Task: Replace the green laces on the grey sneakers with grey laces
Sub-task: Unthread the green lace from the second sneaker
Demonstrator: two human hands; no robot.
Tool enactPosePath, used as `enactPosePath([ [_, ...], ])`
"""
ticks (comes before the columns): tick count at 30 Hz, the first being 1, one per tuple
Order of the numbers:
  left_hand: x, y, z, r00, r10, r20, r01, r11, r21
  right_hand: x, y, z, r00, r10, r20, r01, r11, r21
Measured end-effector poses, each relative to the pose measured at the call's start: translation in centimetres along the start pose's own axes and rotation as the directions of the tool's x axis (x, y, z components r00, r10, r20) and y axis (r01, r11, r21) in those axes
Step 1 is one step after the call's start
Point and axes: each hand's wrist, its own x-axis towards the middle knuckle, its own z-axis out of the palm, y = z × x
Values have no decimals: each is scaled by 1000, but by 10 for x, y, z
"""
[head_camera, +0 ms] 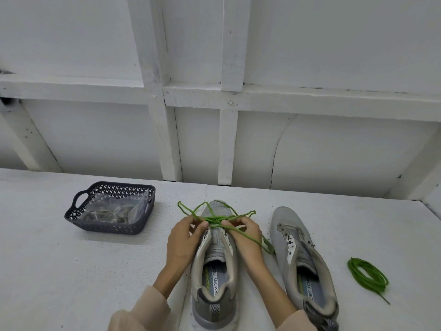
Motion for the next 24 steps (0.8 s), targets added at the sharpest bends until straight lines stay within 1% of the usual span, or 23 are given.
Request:
enactPosePath([
  [1,1,0,0,1000,-1,-28,0,1000,-26,1,1,1,1000,-12,-20,12,1000,-2],
  [4,1,1,-3,986,-63,-152,37,985,-166,1,1,0,981,-17,-192,36,995,95],
  [5,1,3,-4,984,-73,-163,40,980,-195,1,0,-1,975,-8,-222,35,992,120],
  [6,1,4,-5,988,-66,-140,37,979,-203,2,1,-1,979,0,-205,26,992,124],
  [8,0,3,-2,999,-33,-38,27,988,-155,3,3,0,996,15,-82,-6,994,108],
  [9,0,1,0,1000,-22,-1,22,993,-119,3,4,2,999,25,-21,-23,995,93],
  [10,1,-1,1,1000,-23,8,24,995,-96,2,4,2,1000,21,9,-21,998,67],
  [11,2,-1,2,999,-32,-8,31,995,-95,3,5,3,1000,15,-3,-15,999,50],
  [12,3,-2,2,998,-46,-39,42,993,-112,4,4,2,999,1,-45,1,999,50],
  [14,2,0,1,992,-74,-98,57,984,-169,4,1,0,989,-9,-150,25,994,103],
  [15,1,2,1,992,-77,-102,57,981,-187,3,0,-1,986,-8,-168,30,992,125],
  [16,-1,4,1,994,-71,-80,55,980,-189,3,1,-2,990,3,-142,17,990,140],
  [18,-2,6,3,999,-40,-17,37,988,-150,2,5,0,999,36,-20,-32,987,156],
  [19,-2,5,5,999,-32,-9,31,991,-131,2,6,1,999,46,20,-48,988,147],
  [20,-1,4,5,999,-39,-22,36,991,-131,2,6,1,999,45,21,-47,990,133],
  [21,1,3,5,997,-59,-55,49,986,-162,4,7,1,999,43,-12,-41,990,135],
  [24,0,4,3,976,-128,-177,75,957,-280,4,6,0,984,31,-176,7,978,208],
])
